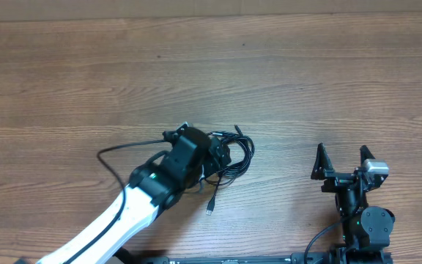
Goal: Untangle cables
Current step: 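Reach the left gripper to the black cable bundle and grasp it, then lift the cable bundle with the left gripper and pull it toward the robot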
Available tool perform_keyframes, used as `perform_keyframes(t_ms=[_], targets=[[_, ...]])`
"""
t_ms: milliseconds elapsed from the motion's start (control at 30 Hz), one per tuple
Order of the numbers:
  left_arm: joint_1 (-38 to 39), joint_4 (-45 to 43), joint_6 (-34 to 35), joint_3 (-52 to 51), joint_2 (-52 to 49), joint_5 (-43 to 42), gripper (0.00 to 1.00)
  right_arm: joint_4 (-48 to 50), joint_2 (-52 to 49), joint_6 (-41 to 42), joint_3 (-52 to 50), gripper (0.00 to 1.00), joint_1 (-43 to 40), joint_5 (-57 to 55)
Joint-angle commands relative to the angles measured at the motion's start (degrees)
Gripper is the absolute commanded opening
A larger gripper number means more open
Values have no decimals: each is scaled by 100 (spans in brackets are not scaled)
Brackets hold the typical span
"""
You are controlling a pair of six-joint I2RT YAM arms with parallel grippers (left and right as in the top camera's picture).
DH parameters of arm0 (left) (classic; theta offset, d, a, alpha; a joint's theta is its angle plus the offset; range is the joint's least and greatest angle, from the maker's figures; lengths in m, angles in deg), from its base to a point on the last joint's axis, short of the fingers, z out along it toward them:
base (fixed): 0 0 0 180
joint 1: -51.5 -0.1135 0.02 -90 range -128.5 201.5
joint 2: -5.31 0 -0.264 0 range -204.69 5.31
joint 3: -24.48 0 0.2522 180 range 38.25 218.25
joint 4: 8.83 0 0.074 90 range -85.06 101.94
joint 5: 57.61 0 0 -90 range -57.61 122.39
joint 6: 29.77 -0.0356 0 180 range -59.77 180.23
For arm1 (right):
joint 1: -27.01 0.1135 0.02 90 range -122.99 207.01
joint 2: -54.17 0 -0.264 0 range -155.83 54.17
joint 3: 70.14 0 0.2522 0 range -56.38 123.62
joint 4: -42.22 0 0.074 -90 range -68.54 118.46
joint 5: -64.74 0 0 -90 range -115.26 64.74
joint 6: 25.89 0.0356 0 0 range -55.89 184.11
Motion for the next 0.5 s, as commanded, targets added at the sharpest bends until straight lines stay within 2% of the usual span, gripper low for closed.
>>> perform_keyframes(t_ms=[0,33,100,133,267,300,333,467], targets=[[33,-420,1897,98,-608,-63,86,35,9,22,-61,100,-26,-83],[37,-623,2085,98,-763,-210,87,35,9,22,-61,100,-26,-83],[68,-975,2468,98,-1040,-404,96,35,9,22,-61,100,-26,-83],[116,-1204,2988,98,-1285,-625,100,35,9,22,-61,100,-26,-83],[216,-1250,4052,98,-1690,-1012,100,35,9,22,-61,100,-26,-83],[286,-1246,4592,96,-1908,-1224,100,35,9,22,-61,100,-26,-83],[315,-1248,4815,96,-2006,-1351,100,35,9,22,-61,100,-26,-83],[393,-1464,4946,96,-2341,-1469,99,35,9,22,-61,100,-26,-83]])
